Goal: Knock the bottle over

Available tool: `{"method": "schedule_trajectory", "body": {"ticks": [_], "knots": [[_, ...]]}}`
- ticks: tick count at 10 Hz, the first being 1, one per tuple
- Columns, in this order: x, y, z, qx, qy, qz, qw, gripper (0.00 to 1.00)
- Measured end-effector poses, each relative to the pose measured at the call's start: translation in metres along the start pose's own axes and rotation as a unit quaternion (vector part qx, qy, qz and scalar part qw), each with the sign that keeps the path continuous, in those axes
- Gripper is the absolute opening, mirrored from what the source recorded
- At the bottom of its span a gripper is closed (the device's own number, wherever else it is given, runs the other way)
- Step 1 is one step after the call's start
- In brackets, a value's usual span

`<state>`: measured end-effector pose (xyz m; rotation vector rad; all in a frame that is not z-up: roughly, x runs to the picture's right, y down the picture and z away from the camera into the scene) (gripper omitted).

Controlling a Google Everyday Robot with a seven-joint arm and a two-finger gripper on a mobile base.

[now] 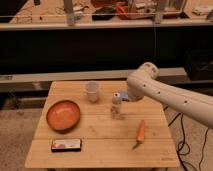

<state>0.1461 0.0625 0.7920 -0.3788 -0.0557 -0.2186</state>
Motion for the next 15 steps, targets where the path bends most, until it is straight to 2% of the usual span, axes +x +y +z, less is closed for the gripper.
{"method": "schedule_trajectory", "body": {"ticks": [2, 6, 8, 12, 14, 15], "knots": [[-0.015, -0.01, 0.012, 0.003, -0.004, -0.016, 0.9999, 0.03], [-0.022, -0.017, 0.022, 0.009, -0.005, -0.035, 0.9994, 0.03], [-0.047, -0.022, 0.028, 0.011, -0.009, -0.056, 0.9983, 0.03], [-0.064, -0.023, 0.033, 0.014, -0.014, -0.076, 0.9969, 0.03], [-0.084, -0.029, 0.036, 0.017, -0.019, -0.093, 0.9953, 0.03], [-0.086, -0.03, 0.037, 0.017, -0.02, -0.095, 0.9951, 0.03]]}}
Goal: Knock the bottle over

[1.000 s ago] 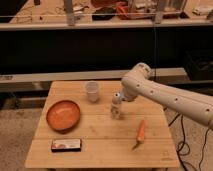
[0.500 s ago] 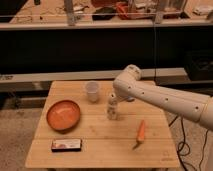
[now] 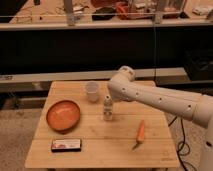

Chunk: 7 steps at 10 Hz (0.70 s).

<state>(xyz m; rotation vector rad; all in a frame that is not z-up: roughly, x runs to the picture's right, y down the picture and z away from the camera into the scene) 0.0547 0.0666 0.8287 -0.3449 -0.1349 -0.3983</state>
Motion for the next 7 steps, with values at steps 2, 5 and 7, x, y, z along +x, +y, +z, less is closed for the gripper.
{"method": "schedule_trajectory", "body": {"ticks": [2, 5, 7], "knots": [[-0.001, 0.001, 0.0, 0.0, -0.002, -0.008, 1.0, 0.03], [-0.02, -0.007, 0.002, -0.001, -0.008, -0.032, 0.9995, 0.03], [-0.023, -0.008, 0.003, -0.001, -0.011, -0.041, 0.9991, 0.03]]}}
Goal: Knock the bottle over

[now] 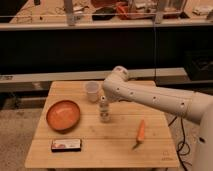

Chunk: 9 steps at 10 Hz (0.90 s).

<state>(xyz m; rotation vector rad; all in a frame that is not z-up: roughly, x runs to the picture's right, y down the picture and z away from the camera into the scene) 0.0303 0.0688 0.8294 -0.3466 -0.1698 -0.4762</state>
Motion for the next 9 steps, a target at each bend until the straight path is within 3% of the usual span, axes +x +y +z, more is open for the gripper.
{"method": "schedule_trajectory", "body": {"ticks": [4, 7, 9], "knots": [[-0.024, -0.01, 0.002, -0.001, -0.006, -0.027, 0.9996, 0.03], [-0.026, -0.01, 0.003, -0.003, -0.009, -0.049, 0.9988, 0.03], [-0.047, -0.017, 0.003, -0.004, -0.013, -0.064, 0.9978, 0.03]]}}
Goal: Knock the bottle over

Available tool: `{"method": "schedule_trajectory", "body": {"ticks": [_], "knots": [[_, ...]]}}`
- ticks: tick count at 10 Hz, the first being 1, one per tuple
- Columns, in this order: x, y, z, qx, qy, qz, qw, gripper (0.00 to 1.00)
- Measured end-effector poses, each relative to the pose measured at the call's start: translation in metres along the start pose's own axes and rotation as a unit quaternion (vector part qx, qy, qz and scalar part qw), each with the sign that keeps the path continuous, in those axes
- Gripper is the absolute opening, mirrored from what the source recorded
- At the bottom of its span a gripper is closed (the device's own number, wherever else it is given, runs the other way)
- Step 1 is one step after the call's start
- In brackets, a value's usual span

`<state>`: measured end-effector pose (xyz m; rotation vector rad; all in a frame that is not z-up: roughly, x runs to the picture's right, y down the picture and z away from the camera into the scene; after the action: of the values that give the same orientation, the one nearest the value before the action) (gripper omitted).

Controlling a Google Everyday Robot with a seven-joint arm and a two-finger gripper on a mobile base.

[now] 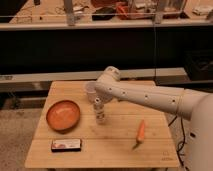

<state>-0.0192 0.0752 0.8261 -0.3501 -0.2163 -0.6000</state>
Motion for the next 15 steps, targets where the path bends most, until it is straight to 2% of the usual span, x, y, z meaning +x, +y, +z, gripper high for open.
{"method": "schedule_trajectory", "body": {"ticks": [15], "knots": [[-0.029, -0.011, -0.003, -0.003, -0.016, -0.041, 0.999, 0.03]]}}
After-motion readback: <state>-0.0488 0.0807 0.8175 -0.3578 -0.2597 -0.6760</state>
